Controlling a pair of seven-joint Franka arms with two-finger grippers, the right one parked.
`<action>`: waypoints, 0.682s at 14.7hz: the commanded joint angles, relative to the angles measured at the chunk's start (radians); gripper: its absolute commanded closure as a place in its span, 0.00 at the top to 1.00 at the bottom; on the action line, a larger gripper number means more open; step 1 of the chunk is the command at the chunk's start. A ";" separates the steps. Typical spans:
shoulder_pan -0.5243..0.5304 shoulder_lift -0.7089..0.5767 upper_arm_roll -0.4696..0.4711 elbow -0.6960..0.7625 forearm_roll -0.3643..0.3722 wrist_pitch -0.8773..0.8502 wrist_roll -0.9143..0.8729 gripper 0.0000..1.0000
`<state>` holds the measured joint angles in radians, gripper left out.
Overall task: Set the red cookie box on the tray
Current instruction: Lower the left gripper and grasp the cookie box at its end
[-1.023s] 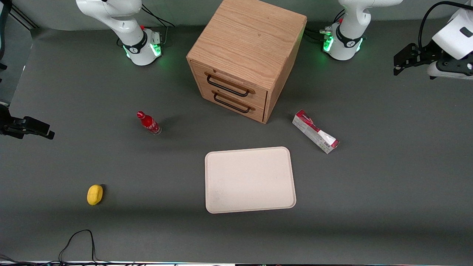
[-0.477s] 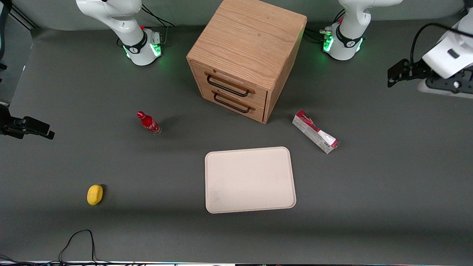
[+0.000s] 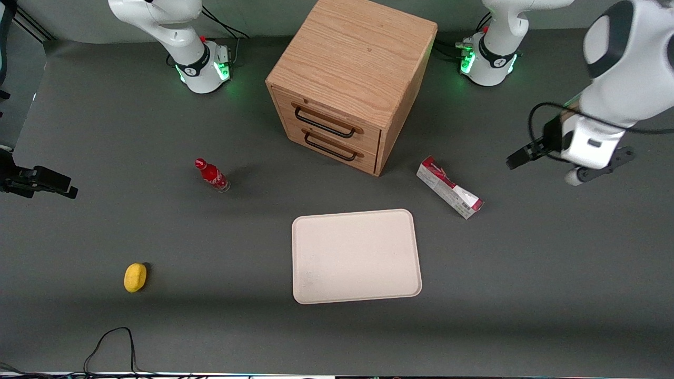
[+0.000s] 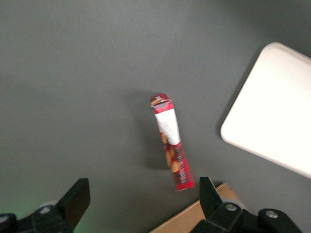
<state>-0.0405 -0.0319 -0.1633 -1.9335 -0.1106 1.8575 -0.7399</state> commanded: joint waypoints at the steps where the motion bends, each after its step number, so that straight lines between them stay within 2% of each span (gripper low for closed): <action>1: -0.042 0.068 -0.041 -0.050 0.009 0.129 -0.273 1.00; 3: -0.061 0.128 -0.047 -0.087 0.015 0.216 -0.350 1.00; 4: -0.077 0.162 -0.047 -0.108 0.041 0.265 -0.383 1.00; 7: -0.111 0.259 -0.048 -0.180 0.169 0.414 -0.508 1.00; 10: -0.121 0.302 -0.048 -0.245 0.173 0.505 -0.518 1.00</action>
<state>-0.1449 0.2729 -0.2196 -2.1297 0.0389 2.3128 -1.2207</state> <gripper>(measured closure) 0.000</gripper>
